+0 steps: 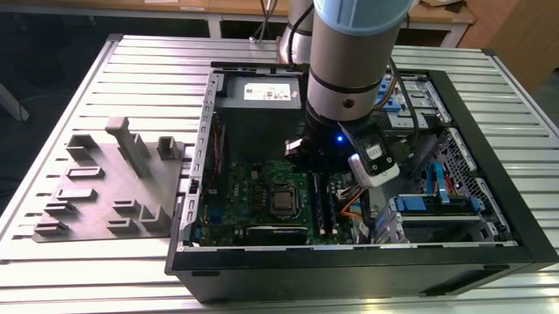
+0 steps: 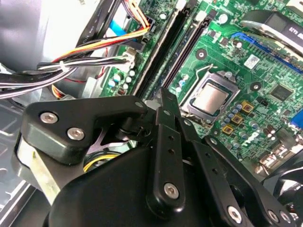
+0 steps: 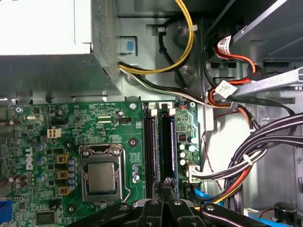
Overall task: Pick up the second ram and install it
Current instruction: 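Press down the second ram until it locks into place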
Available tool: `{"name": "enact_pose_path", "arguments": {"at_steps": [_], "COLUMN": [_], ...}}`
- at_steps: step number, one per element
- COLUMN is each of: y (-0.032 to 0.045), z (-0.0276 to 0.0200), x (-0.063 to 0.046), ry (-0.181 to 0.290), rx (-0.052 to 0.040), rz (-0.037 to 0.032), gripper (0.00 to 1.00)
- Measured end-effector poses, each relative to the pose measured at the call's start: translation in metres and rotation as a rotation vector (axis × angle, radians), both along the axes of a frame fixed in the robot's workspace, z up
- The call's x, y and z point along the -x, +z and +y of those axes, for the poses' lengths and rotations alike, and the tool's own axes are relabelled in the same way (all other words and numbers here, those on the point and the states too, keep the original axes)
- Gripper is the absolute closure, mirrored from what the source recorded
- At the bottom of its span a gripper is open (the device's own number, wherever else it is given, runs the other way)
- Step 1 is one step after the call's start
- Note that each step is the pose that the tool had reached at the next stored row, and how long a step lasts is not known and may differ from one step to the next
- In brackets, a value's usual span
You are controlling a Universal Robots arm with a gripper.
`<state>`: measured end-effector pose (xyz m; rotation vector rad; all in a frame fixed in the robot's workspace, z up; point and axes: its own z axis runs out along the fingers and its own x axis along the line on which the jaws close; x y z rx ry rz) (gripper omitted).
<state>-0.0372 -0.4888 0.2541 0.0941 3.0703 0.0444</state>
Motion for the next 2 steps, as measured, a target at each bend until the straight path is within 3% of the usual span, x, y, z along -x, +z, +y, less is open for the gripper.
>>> {"name": "enact_pose_path", "arguments": {"at_steps": [2], "y": [0.0001], "z": [0.0000], "x": [0.0000], "ry": [0.000], "rx": [0.0000], "rz": [0.0000], "gripper": [0.93]}}
